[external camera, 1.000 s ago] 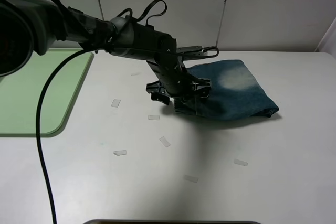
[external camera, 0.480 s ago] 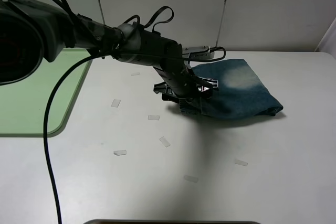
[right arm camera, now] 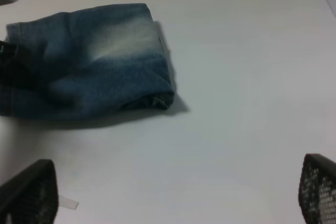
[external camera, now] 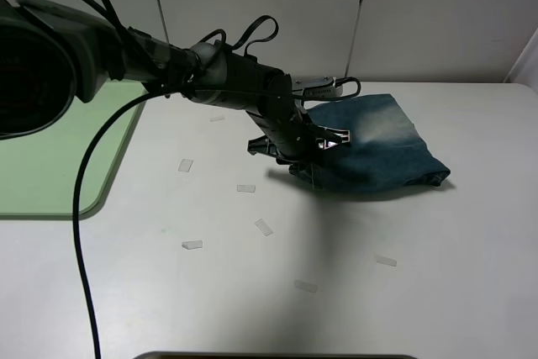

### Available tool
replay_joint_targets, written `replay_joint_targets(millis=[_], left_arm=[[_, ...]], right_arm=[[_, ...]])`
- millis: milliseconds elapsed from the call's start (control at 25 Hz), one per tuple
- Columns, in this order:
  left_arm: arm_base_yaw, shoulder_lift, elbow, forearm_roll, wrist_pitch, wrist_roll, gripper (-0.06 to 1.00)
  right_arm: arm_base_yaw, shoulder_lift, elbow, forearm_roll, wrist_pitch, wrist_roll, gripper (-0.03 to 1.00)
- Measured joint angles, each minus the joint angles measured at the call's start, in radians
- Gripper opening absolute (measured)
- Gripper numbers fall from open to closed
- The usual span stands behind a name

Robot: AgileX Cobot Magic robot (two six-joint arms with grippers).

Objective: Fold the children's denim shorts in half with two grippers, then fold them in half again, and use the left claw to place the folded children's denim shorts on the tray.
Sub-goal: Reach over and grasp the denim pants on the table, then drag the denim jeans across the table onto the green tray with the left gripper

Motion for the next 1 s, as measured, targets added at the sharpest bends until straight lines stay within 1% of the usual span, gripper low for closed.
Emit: replay_joint_targets(millis=[320,480,640,760,880,1000], left_arm=[[0.001,0.0,0.0,-0.002,0.007,0.0,0.33],[0.023,-0.005,-0.009,-0.015,0.072,0.001,0.32],[0.07,-0.032,-0.009,-0.011,0.197,0.059,0.31],[0.11,-0.063,-0.005,0.022,0.292,0.109,0.29],[0.145,-0.096,-0.003,0.087,0.379,0.14,0.26],[0.173,-0.137,-0.003,0.176,0.457,0.15,0.26]], right_arm=[[0.0,0.0,0.0,0.0,0.0,0.0,0.69],[0.0,0.0,0.0,0.0,0.0,0.0,0.69],[0.0,0.0,0.0,0.0,0.0,0.0,0.69],[0.0,0.0,0.0,0.0,0.0,0.0,0.69],[0.0,0.0,0.0,0.0,0.0,0.0,0.69],[0.0,0.0,0.0,0.0,0.0,0.0,0.69]])
